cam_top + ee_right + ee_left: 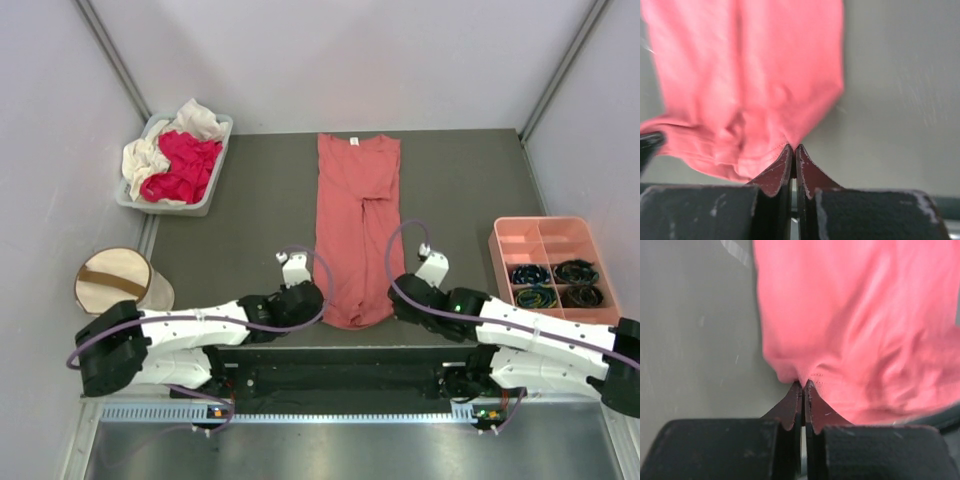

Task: Fold and stack the t-shirts
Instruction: Grab the bottom of the folded rectangular tshirt with both arms, then fold the folded rectangular tshirt in 1/3 of the way

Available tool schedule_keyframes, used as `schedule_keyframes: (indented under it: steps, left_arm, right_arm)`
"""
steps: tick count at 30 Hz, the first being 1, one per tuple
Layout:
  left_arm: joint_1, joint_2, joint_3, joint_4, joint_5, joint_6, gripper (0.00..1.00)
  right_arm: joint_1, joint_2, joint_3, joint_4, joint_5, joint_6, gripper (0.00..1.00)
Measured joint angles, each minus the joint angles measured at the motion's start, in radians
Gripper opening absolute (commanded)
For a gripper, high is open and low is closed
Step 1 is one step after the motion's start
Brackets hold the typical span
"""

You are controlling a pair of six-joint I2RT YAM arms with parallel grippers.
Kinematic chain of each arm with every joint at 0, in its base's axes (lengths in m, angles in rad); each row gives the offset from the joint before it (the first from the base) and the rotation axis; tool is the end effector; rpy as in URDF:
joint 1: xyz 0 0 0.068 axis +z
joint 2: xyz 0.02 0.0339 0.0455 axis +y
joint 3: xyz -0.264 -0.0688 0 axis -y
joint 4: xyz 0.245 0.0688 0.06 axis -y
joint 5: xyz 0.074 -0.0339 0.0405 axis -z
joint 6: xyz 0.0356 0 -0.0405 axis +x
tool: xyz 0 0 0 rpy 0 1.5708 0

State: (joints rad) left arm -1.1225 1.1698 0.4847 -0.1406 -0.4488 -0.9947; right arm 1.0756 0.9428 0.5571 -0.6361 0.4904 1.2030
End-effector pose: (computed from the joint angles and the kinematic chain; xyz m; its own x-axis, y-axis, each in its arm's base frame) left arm 0.1078 -0.1885 0.1700 -0.7475 -0.1890 -0.6368 0.1057 0.9126 -0.3949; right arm 0.0953 0.1411 0.2006 -0.7610 0.3231 -0.5625 0.1412 0.9289 0.3425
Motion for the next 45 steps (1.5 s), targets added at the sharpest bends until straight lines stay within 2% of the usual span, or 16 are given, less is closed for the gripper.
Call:
schedule_keyframes:
  steps: [6, 10, 16, 21, 25, 35, 45]
  left_arm:
    - [0.032, 0.153, 0.168, 0.023, -0.067, 0.109, 0.0]
    - [0.069, 0.194, 0.23, 0.037, -0.089, 0.169, 0.0]
    - [0.221, 0.232, 0.305, 0.096, -0.079, 0.261, 0.0]
    - [0.351, 0.33, 0.407, 0.156, -0.007, 0.322, 0.0]
    - [0.414, 0.42, 0.481, 0.196, 0.046, 0.356, 0.0]
    - [0.463, 0.694, 0.735, 0.238, 0.145, 0.425, 0.0]
    - [0.526, 0.815, 0.847, 0.238, 0.188, 0.456, 0.0]
  right_arm:
    - [-0.069, 0.181, 0.185, 0.097, 0.074, -0.157, 0.0]
    - [-0.13, 0.245, 0.236, 0.149, 0.091, -0.235, 0.0]
    - [-0.258, 0.28, 0.264, 0.204, 0.081, -0.33, 0.0]
    - [-0.353, 0.348, 0.315, 0.283, 0.056, -0.423, 0.0]
    - [-0.392, 0.438, 0.35, 0.375, 0.021, -0.491, 0.0]
    - [-0.48, 0.706, 0.546, 0.492, -0.051, -0.61, 0.0]
    - [-0.621, 0.844, 0.649, 0.517, -0.114, -0.648, 0.0]
